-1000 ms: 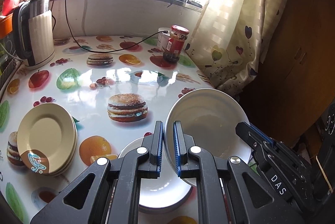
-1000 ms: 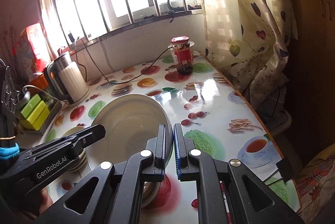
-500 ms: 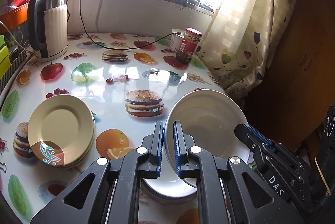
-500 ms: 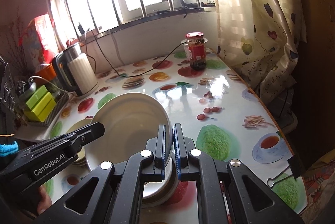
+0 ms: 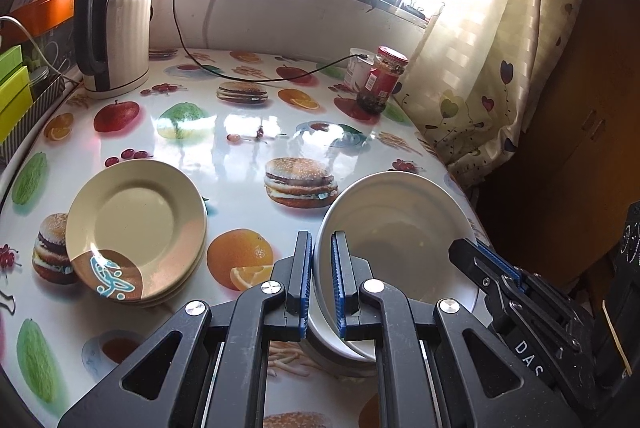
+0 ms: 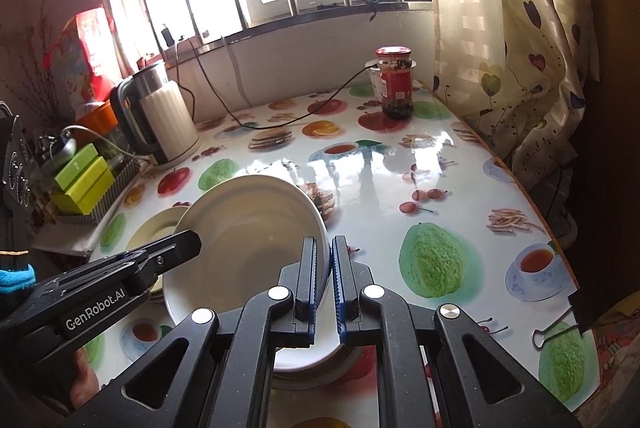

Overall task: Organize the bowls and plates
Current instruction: 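Carry the blue-striped bowl over the steel bowl with both grippers, then lower the blue-striped bowl into the steel bowl with both grippers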

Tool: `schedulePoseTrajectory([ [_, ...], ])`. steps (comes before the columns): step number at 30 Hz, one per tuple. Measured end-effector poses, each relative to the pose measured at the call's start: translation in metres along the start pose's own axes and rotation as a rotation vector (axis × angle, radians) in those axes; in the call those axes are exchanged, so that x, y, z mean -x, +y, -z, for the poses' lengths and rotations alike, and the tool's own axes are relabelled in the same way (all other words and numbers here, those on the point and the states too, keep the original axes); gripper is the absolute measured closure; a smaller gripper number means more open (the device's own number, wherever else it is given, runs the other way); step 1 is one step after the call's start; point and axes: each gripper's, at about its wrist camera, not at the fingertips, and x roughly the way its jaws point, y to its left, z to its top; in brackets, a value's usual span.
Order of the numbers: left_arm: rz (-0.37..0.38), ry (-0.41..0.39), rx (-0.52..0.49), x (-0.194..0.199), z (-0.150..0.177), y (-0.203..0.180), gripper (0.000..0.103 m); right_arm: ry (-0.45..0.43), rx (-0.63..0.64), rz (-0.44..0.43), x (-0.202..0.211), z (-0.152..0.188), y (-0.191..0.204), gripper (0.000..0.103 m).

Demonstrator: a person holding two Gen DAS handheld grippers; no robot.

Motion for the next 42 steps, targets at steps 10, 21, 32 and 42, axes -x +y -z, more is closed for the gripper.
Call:
schedulePoseTrajectory([
  [10,-0.014,0.024,0.001,-0.008,0.006,0.001,0.093,0.028,-0.010,0.001,-0.009,0.007,-0.004,0.094],
  [21,-0.012,0.060,0.017,-0.020,0.010,0.004,0.093,0.049,-0.017,0.002,-0.016,0.013,-0.007,0.094],
  [32,-0.017,0.082,0.012,-0.028,0.011,0.002,0.093,0.064,-0.031,0.005,-0.021,0.015,-0.012,0.094],
  [42,-0.020,0.095,0.013,-0.034,0.012,0.001,0.093,0.080,-0.042,0.006,-0.026,0.018,-0.017,0.094],
])
